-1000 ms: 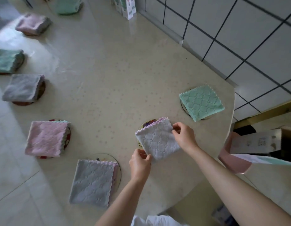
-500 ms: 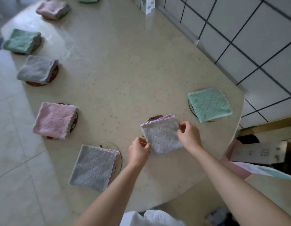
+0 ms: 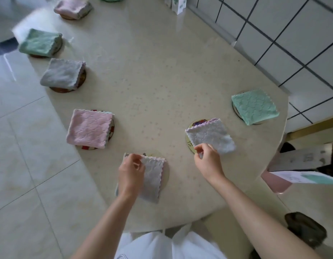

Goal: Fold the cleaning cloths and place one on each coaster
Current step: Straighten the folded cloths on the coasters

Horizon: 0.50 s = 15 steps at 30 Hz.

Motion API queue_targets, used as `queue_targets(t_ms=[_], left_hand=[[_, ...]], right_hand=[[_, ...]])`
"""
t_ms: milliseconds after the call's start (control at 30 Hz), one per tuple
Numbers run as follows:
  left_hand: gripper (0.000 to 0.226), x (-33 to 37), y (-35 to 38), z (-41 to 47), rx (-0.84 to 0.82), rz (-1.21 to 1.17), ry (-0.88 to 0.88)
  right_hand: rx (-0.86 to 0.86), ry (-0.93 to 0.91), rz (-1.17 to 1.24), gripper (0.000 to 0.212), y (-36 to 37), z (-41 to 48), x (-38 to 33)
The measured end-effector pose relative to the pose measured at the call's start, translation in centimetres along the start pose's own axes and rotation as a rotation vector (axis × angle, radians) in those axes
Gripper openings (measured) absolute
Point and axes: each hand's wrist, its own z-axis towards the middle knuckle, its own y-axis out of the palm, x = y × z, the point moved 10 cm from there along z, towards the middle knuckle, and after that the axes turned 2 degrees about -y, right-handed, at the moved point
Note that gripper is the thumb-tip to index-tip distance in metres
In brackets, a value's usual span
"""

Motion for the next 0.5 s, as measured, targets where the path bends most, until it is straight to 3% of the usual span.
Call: queue_targets(t_ms=[200,400,500], left_hand=[[0.020,-5.6,-3.0,0.1,-0.120,0.100,0.070],[0.020,-8.5,-2.8,0.2,-0.293,0.051,-0.118],[0.017,-9.3,-2.3,0.1,-0.364,0.072,-0.231]], right_hand=[[-0.054,0.307,0.147,0.019,6.5,-6.2,-1.8],[-0.127,0.550,0.243,0.027,10.8,-10.1,-2.1],[-0.083,0.610,0.308,0.020,11.2,-10.9,-2.7]])
